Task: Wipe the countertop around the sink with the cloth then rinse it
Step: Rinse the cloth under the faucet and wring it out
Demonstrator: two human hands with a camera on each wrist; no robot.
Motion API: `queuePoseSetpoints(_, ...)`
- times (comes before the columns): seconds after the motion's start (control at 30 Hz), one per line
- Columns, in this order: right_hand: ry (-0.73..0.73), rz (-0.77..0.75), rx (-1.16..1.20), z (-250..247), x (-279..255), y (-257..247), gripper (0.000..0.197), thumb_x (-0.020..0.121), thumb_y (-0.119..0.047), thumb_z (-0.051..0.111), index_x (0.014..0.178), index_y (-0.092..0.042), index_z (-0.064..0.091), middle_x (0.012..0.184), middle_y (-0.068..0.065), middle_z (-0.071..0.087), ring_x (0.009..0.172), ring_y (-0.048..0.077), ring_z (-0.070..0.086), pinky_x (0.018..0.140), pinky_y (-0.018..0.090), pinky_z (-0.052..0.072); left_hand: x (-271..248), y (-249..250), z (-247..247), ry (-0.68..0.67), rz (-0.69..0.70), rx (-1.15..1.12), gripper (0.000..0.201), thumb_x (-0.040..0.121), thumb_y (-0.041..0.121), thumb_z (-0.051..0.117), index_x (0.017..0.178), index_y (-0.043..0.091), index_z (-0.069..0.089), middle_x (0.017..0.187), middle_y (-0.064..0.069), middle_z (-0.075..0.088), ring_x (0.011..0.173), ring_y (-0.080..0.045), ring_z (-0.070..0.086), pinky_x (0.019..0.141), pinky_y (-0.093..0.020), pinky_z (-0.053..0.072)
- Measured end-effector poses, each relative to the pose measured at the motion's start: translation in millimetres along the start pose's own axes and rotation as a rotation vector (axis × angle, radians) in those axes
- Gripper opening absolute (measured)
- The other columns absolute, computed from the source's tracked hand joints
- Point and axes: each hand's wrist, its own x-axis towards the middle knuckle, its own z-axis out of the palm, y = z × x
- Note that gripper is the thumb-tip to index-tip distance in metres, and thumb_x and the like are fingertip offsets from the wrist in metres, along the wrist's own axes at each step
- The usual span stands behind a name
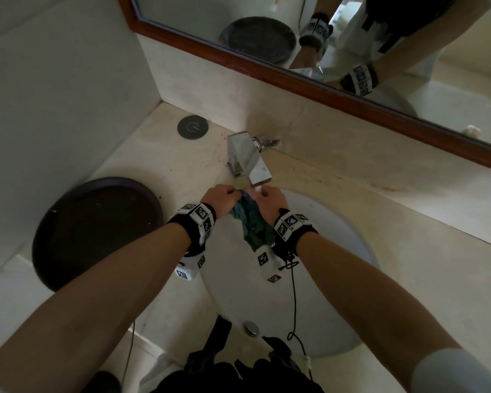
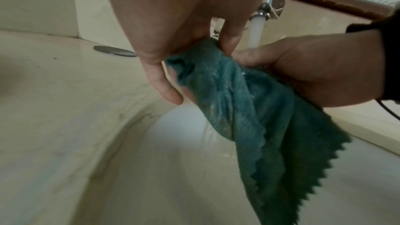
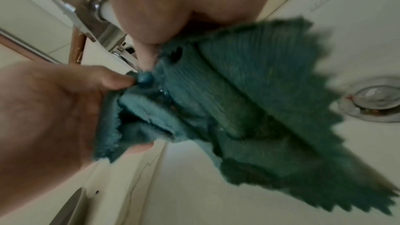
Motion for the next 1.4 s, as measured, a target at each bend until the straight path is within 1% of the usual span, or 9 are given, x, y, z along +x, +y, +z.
queuePoseSetpoints(0.13, -0.006, 0.026, -0.028, 7, 0, -3, 0.046, 0.094, -0.054, 0.043, 0.066, -0.018, 0.052, 0.079, 0.008, 0.062, 0.075, 0.024, 0.057, 0.069, 0.033, 0.044, 1, -10, -4, 0.008, -0.009, 0.070, 0.048, 0.099, 0.042, 0.039, 0.098, 0.003, 0.066, 0.096, -0.018, 0.066, 0.087, -0.030, 0.061, 0.078, -0.034, 0.046)
queuePoseSetpoints(0.23, -0.028, 0.030, 0.058, 9, -1, -2, 0.045, 0.088, -0.054, 0.053, 0.094, -0.011, 0.066, 0.095, 0.008, 0.070, 0.089, 0.026, 0.065, 0.079, 0.037, 0.052, 2, -7, -1, 0.001, 0.002, 0.072, 0.043, 0.098, 0.044, 0.043, 0.096, 0.005, 0.062, 0.091, -0.014, 0.062, 0.083, -0.027, 0.056, 0.072, -0.031, 0.041)
queuePoseSetpoints(0.33, 0.000, 0.009, 0.107, 0, -8, 0, 0.038, 0.091, -0.042, 0.055, 0.115, -0.013, 0.057, 0.104, 0.002, 0.063, 0.094, 0.021, 0.060, 0.077, 0.031, 0.044, 0, 4, 2, -0.019, 0.030, 0.039, 0.033, 0.094, 0.041, 0.053, 0.095, 0.008, 0.057, 0.092, -0.011, 0.059, 0.082, -0.024, 0.053, 0.071, -0.030, 0.036)
queuePoseSetpoints(0.57, 0.196, 0.006, 0.053, -39, -10, 20, 0.024, 0.099, -0.033, 0.046, 0.103, -0.014, 0.060, 0.092, 0.000, 0.059, 0.086, 0.020, 0.055, 0.079, 0.030, 0.044, 2, 24, 12, -0.115, 0.069, 0.028, 0.038, 0.081, 0.004, 0.065, 0.119, 0.009, 0.058, 0.123, -0.016, 0.060, 0.115, -0.034, 0.054, 0.099, -0.037, 0.041)
queuePoseSetpoints(0.67, 0.254, 0.009, 0.061, -55, -8, 30, 0.026, 0.098, -0.036, 0.047, 0.100, -0.015, 0.062, 0.091, 0.001, 0.061, 0.086, 0.021, 0.056, 0.080, 0.031, 0.044, 2, 33, 16, -0.158, 0.088, 0.173, 0.033, 0.084, 0.005, 0.059, 0.116, 0.003, 0.063, 0.122, -0.020, 0.059, 0.111, -0.036, 0.055, 0.088, -0.030, 0.040)
queuePoseSetpoints(0.87, 0.341, 0.002, 0.079, -78, -10, 48, 0.027, 0.097, -0.035, 0.048, 0.101, -0.016, 0.066, 0.092, 0.000, 0.063, 0.086, 0.021, 0.057, 0.076, 0.027, 0.039, 9, 34, 30, -0.059, 0.022, -0.090, 0.025, 0.090, 0.019, 0.058, 0.092, -0.005, 0.067, 0.097, -0.023, 0.064, 0.090, -0.033, 0.060, 0.078, -0.035, 0.044)
queuePoseSetpoints(1.0, 0.351, 0.003, 0.057, -82, -11, 56, 0.028, 0.098, -0.035, 0.046, 0.100, -0.014, 0.065, 0.093, 0.004, 0.064, 0.087, 0.023, 0.057, 0.077, 0.028, 0.040, 10, 41, 36, -0.071, 0.007, -0.146, 0.032, 0.095, 0.022, 0.047, 0.106, -0.003, 0.064, 0.100, -0.025, 0.063, 0.085, -0.031, 0.056, 0.074, -0.036, 0.041)
queuePoseSetpoints(1.17, 0.319, 0.017, 0.074, -80, -13, 57, 0.029, 0.098, -0.037, 0.047, 0.101, -0.018, 0.068, 0.092, -0.002, 0.063, 0.088, 0.019, 0.057, 0.082, 0.028, 0.043, 5, 38, 30, -0.074, 0.025, -0.211, 0.027, 0.094, 0.018, 0.049, 0.108, 0.001, 0.064, 0.105, -0.020, 0.064, 0.094, -0.033, 0.060, 0.085, -0.038, 0.046)
queuePoseSetpoints(1.4, 0.199, 0.013, 0.000, -65, -8, 53, 0.031, 0.096, -0.044, 0.046, 0.100, -0.021, 0.067, 0.098, 0.002, 0.067, 0.090, 0.023, 0.059, 0.083, 0.032, 0.046, -4, 18, 11, -0.038, 0.007, -0.221, 0.023, 0.096, 0.022, 0.046, 0.088, 0.010, 0.065, 0.095, -0.015, 0.063, 0.088, -0.025, 0.055, 0.079, -0.030, 0.040)
